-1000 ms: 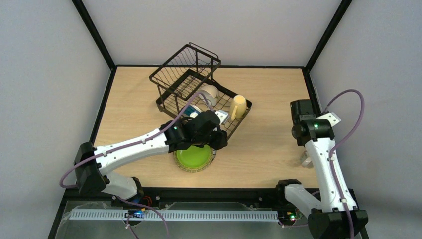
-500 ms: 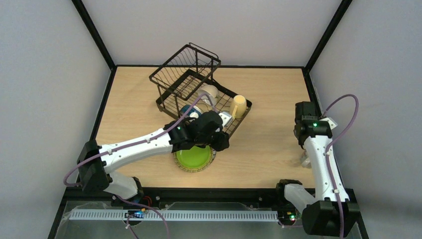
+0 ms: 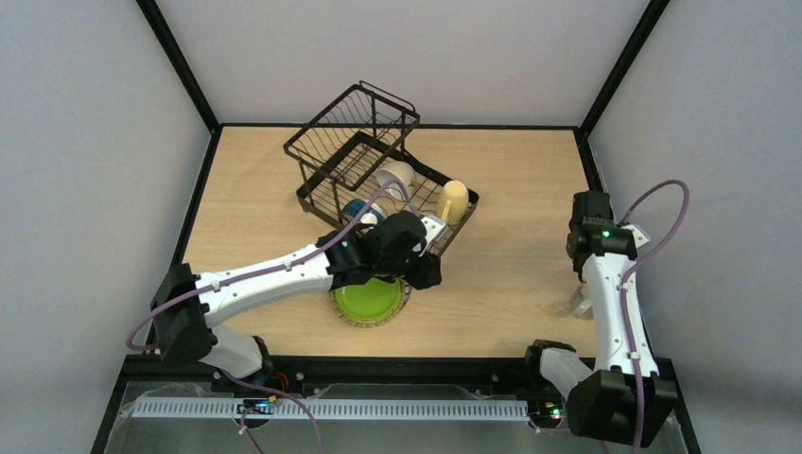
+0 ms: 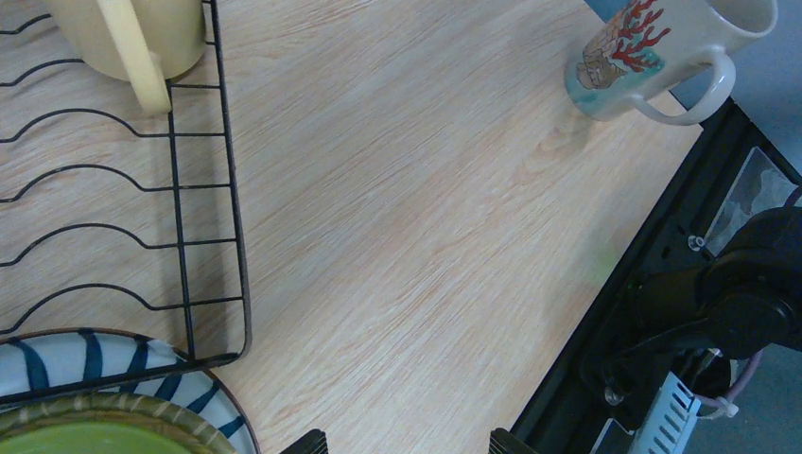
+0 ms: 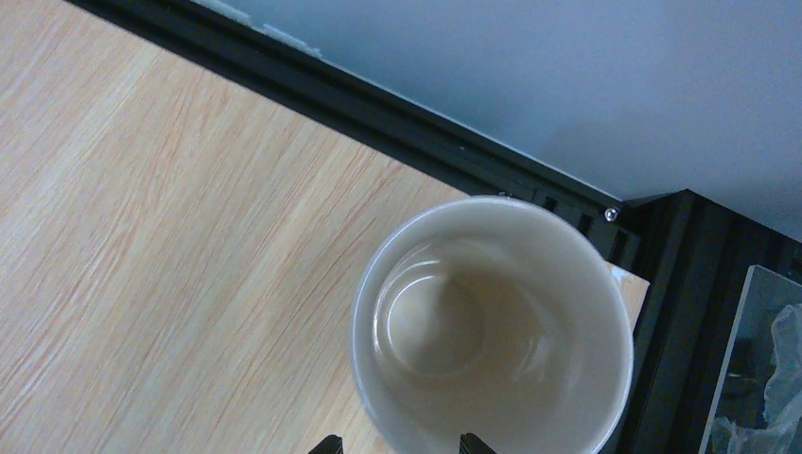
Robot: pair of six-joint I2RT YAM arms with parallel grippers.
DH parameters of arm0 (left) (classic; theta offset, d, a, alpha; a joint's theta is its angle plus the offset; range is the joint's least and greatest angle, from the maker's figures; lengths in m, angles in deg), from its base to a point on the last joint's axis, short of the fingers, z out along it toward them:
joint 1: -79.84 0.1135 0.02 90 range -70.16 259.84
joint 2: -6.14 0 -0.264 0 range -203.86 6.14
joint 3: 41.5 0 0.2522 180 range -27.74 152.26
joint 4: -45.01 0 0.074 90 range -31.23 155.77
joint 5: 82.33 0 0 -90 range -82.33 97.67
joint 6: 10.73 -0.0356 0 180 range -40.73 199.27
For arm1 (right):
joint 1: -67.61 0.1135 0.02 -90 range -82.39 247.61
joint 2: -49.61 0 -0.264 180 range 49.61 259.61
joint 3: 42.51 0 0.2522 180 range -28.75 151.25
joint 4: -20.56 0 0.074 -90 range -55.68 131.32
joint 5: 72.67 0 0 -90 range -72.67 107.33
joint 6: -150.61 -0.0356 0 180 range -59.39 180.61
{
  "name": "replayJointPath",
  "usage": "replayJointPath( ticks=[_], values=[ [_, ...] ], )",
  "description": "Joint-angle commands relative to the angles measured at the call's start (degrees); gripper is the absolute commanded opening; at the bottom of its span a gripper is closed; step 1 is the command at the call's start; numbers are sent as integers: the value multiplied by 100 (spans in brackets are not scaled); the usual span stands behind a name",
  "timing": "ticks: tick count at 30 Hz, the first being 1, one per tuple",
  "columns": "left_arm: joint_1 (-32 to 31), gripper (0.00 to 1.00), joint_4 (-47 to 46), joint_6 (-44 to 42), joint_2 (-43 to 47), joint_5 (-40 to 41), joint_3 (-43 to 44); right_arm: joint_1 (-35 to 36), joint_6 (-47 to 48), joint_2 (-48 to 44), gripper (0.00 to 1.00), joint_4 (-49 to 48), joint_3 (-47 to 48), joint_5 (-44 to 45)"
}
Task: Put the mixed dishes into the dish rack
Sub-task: Grab the cup at the corner of the board.
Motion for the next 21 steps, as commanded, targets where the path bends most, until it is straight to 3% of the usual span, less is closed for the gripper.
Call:
replayJointPath(
  ticks=[1, 21],
  values=[
    [-30, 99, -183, -76, -152, -121, -36, -353, 352, 26, 70, -288, 130, -116],
    [-29, 99, -225, -93, -761, -121, 313, -1014, 883, 1064, 70, -1413, -330, -915]
  ],
)
